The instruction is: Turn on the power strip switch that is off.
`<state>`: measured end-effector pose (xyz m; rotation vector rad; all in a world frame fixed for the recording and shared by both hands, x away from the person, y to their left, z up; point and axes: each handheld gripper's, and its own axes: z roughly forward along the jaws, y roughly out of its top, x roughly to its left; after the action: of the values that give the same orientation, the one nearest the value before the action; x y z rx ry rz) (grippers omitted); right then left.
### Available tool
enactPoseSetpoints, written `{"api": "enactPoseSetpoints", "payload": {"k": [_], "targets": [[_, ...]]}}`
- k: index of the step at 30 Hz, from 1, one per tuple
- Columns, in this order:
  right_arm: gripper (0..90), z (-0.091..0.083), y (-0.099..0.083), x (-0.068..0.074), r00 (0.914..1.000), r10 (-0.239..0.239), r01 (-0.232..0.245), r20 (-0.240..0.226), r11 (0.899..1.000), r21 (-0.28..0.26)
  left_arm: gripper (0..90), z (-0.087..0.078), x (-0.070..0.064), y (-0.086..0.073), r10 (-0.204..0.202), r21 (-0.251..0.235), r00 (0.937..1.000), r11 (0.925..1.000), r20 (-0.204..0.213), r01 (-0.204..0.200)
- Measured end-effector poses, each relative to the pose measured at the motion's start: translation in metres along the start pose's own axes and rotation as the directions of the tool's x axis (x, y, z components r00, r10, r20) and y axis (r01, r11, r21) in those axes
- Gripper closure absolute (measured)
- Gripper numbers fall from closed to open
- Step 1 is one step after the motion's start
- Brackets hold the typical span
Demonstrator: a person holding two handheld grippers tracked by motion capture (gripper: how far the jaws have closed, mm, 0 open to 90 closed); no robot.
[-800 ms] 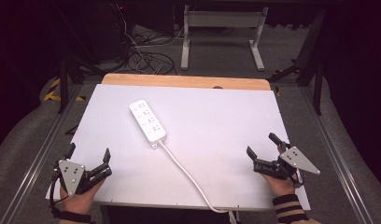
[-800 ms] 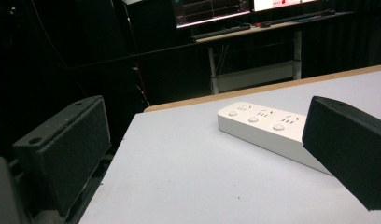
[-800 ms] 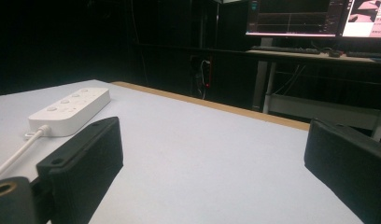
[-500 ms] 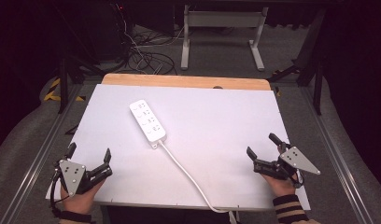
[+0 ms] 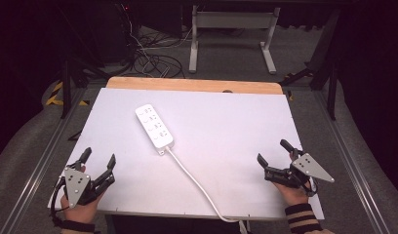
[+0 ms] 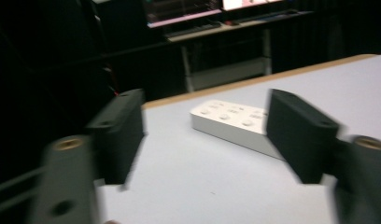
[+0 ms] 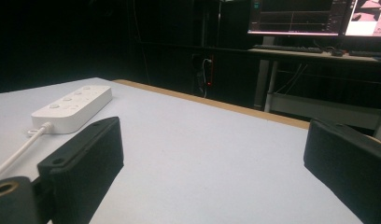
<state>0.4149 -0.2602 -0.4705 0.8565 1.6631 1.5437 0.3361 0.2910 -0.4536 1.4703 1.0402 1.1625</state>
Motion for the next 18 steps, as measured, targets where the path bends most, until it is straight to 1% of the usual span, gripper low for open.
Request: {"api": "enactPoseSetpoints", "payload": {"k": [1,2,4,7,9,10,12,13,14,15,16,17,18], "targets": [[5.0,0.000,0.000,0.000,1.0000,0.000,0.000,0.001,1.000,0.000,43.7,-0.001,0.000,0.001,-0.010,0.004,0.9998,0.9999,0.016,0.010],[5.0,0.000,0.000,0.000,1.0000,0.001,-0.001,0.000,1.000,0.000,52.5,-0.002,0.000,0.002,-0.008,0.000,0.9998,1.0000,0.019,0.008],[5.2,0.000,0.000,0.000,1.0000,0.003,-0.003,-0.003,1.000,0.000,62.3,-0.003,-0.001,0.003,0.001,-0.002,0.9996,1.0000,0.028,-0.001],[5.5,0.000,0.000,0.000,1.0000,0.004,-0.004,-0.004,1.000,0.003,75.3,-0.003,0.000,0.004,-0.002,0.015,0.9999,0.9999,0.012,0.002],[5.9,0.000,0.000,0.000,1.0000,0.004,-0.004,-0.006,1.000,0.004,86.3,-0.003,0.000,0.005,0.006,0.037,0.9999,0.9993,-0.011,-0.005],[6.2,0.000,0.000,0.000,1.0000,0.004,-0.004,-0.008,1.000,0.005,89.9,-0.002,0.000,0.006,0.002,0.044,0.9998,0.9990,-0.021,-0.001],[6.7,0.000,0.000,0.000,0.9999,0.010,-0.010,-0.013,1.000,0.004,90.0,-0.001,0.002,0.008,-0.018,0.049,0.9994,0.9986,-0.030,0.019],[6.8,0.000,0.000,0.000,0.9999,0.010,-0.010,-0.013,1.000,0.004,90.0,-0.001,0.003,0.010,-0.036,0.049,0.9990,0.9981,-0.025,0.037],[6.9,-0.001,0.000,0.000,0.9999,0.011,-0.011,-0.013,1.000,0.005,90.0,0.000,0.005,0.012,-0.053,0.054,0.9985,0.9971,-0.010,0.054],[6.9,-0.001,0.000,0.000,0.9998,0.011,-0.011,-0.014,1.000,0.007,90.0,0.001,0.007,0.015,-0.075,0.063,0.9970,0.9953,0.016,0.074],[6.9,-0.001,0.000,0.000,0.9998,0.013,-0.013,-0.013,1.000,0.006,90.0,0.001,0.009,0.018,-0.090,0.072,0.9953,0.9936,0.036,0.087],[6.9,-0.001,0.000,0.000,0.9998,0.013,-0.013,-0.013,1.000,0.005,90.0,0.002,0.011,0.021,-0.088,0.075,0.9949,0.9936,0.050,0.084],[6.9,-0.001,0.000,0.000,0.9998,0.015,-0.015,-0.014,1.000,0.007,90.0,0.004,0.012,0.024,-0.076,0.081,0.9953,0.9941,0.060,0.071]]}}
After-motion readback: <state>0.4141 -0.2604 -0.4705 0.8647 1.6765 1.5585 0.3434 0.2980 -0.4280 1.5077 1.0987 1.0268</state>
